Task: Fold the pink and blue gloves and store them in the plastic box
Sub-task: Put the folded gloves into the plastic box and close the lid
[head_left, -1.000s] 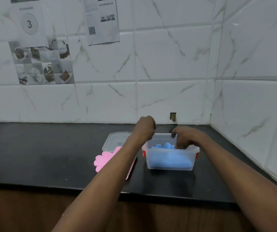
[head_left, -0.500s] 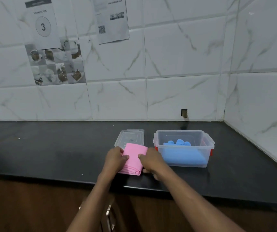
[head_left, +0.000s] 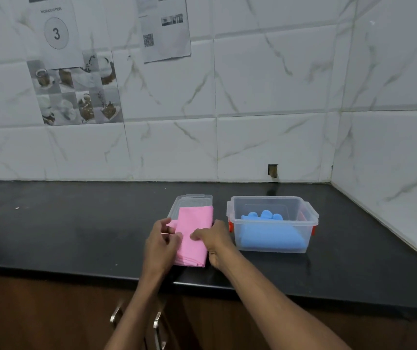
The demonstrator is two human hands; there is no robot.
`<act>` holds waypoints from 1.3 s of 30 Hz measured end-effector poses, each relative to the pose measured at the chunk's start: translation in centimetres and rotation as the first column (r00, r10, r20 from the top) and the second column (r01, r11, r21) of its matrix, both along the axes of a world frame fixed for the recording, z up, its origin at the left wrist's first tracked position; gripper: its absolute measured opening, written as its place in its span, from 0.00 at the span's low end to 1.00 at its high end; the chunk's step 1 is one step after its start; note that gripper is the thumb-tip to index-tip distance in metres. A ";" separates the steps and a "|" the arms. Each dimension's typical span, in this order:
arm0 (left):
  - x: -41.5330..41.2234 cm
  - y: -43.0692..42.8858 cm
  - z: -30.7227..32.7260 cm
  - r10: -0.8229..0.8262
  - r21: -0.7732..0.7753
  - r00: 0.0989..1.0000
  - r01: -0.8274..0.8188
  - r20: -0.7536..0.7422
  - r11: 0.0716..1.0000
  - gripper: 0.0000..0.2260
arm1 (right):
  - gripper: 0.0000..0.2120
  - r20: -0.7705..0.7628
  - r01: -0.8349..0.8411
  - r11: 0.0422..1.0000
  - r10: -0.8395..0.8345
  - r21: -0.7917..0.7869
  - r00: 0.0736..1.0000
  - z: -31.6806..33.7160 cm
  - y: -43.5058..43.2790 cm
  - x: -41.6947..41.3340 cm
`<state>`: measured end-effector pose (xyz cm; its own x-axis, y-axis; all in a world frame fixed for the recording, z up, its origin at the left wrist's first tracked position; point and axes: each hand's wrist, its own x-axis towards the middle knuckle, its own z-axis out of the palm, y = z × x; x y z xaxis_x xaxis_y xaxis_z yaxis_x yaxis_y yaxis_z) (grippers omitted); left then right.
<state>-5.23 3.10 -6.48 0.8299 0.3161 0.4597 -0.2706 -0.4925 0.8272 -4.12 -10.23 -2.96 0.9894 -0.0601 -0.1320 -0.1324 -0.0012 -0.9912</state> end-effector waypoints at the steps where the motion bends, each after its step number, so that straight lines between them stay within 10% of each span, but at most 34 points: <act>1: -0.4 -0.1 0.1 0.054 -0.078 0.994 -0.047 0.090 0.996 0.15 | 0.24 0.033 0.005 1.000 -0.005 -0.003 0.999 0.1 0.1 -0.2; 7: -3.9 -2.3 0.8 0.302 -0.657 0.938 -0.118 0.173 0.745 0.35 | 0.20 0.266 0.072 0.983 -0.116 0.171 0.957 2.4 -0.3 -1.5; 10: -4.1 -3.2 2.5 -0.227 -0.829 0.962 0.247 0.149 0.501 0.37 | 0.18 0.321 0.061 0.903 -0.214 0.426 0.923 4.1 -1.2 -2.1; 14: -3.8 -5.2 5.3 -0.676 -0.808 0.689 0.539 0.263 0.236 0.24 | 0.20 0.329 0.004 0.777 -0.270 0.630 0.905 4.9 -3.0 -3.1; 19: -1.2 -7.0 7.6 -0.610 -0.696 0.732 0.607 0.302 0.384 0.21 | 0.23 0.340 -0.122 0.710 -0.173 0.694 0.924 4.8 -6.4 -3.8; 25: 1.1 -7.1 9.8 -0.698 -0.518 0.708 0.640 0.108 0.568 0.19 | 0.16 0.414 -0.217 0.882 0.028 0.419 0.910 6.7 -15.2 -3.2; 39: 5.8 -15.2 13.8 -0.568 -0.368 0.756 0.452 -0.324 0.812 0.16 | 0.10 0.197 0.116 0.984 -0.089 -0.133 0.976 9.9 -22.6 2.0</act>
<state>0.58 -12.12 7.29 0.9879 -0.1542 0.0151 -0.0366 -0.1377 0.9898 -2.12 -32.88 6.97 0.9831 -0.1671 0.0748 0.0512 -0.1411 -0.9887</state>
